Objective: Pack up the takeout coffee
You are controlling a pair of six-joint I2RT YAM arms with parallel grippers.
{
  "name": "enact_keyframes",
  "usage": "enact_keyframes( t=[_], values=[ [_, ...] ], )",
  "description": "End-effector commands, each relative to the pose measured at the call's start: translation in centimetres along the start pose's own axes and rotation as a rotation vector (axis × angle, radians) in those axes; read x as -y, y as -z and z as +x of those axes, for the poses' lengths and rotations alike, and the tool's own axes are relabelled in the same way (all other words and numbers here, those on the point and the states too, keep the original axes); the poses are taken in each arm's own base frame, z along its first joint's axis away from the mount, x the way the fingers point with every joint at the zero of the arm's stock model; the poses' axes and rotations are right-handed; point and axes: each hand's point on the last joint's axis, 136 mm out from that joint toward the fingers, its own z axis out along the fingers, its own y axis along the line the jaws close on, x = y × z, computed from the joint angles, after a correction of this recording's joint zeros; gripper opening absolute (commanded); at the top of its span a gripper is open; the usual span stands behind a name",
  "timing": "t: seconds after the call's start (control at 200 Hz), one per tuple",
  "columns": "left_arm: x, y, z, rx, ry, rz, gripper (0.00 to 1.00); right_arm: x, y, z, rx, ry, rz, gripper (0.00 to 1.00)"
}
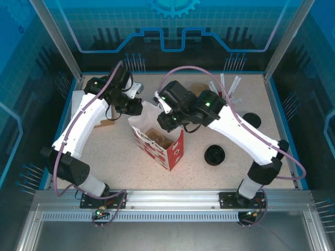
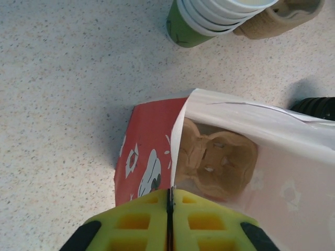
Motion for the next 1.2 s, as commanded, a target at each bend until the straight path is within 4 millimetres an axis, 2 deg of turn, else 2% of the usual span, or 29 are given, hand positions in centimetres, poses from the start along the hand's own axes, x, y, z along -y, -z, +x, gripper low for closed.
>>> enact_keyframes(
  t=[0.0, 0.16, 0.37, 0.72, 0.99, 1.196],
  values=[
    [0.9, -0.4, 0.0, -0.005, -0.018, 0.064, 0.07, -0.4, -1.1, 0.7, -0.059, 0.034, 0.028, 0.15],
    [1.2, -0.3, -0.2, 0.001, -0.028, 0.081, 0.05, -1.1, -4.4, 1.8, -0.141, 0.089, 0.041, 0.16],
    [1.4, -0.5, -0.3, 0.005, -0.032, 0.096, 0.04, -0.4, -7.7, 2.8, -0.191, 0.149, 0.060, 0.16],
    [1.5, -0.5, -0.2, 0.002, -0.039, 0.102, 0.03, 1.8, -10.6, 5.6, -0.286, 0.121, 0.075, 0.16],
    [1.8, -0.7, -0.3, 0.005, -0.031, 0.121, 0.02, 3.8, -12.9, 6.9, -0.364, 0.131, 0.142, 0.16],
    [1.7, -0.8, -0.2, 0.005, -0.029, 0.123, 0.02, 4.4, -14.4, 7.6, -0.397, 0.142, 0.155, 0.16]
  ],
)
